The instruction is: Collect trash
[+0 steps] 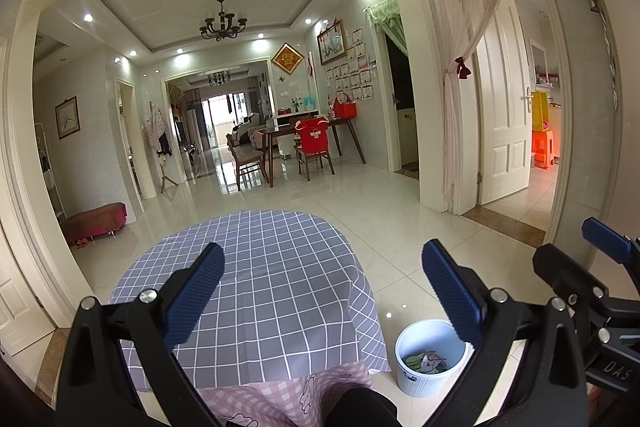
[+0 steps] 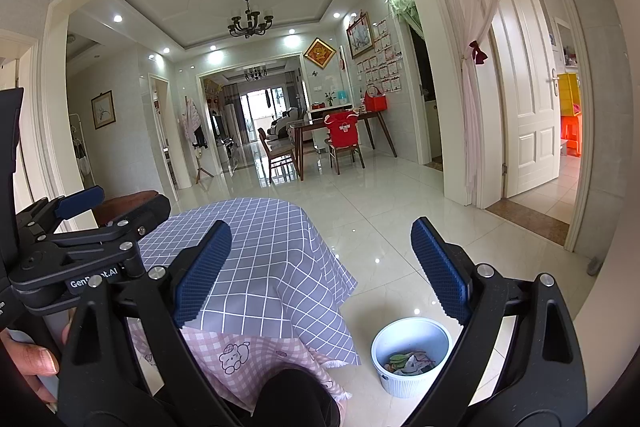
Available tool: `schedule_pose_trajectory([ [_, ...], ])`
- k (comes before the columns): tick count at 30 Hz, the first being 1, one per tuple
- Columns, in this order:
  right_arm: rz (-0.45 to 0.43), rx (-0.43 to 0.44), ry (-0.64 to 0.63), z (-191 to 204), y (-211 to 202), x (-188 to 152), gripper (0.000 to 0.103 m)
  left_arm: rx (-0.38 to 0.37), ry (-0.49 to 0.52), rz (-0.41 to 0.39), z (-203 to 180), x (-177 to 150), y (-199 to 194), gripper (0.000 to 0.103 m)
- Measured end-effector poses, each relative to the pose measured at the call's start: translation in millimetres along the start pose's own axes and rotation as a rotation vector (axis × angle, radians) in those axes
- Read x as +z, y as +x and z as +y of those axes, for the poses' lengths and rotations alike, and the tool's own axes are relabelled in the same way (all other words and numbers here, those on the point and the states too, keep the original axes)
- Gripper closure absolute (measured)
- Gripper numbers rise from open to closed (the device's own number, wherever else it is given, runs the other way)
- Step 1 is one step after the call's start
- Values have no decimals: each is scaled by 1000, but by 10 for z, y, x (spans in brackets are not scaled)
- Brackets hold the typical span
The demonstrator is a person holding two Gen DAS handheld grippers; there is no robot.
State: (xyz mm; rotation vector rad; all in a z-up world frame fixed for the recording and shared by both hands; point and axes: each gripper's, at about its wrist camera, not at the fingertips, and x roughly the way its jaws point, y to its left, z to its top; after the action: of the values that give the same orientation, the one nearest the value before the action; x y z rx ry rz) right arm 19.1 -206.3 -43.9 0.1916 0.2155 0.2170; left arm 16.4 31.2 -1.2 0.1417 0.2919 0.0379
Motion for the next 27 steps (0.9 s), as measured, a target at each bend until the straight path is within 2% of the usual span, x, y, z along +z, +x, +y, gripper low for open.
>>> schedule_pose_trajectory([
  [27, 2, -10, 1, 3, 34, -54, 13, 2, 9, 9, 89, -84, 29, 6],
])
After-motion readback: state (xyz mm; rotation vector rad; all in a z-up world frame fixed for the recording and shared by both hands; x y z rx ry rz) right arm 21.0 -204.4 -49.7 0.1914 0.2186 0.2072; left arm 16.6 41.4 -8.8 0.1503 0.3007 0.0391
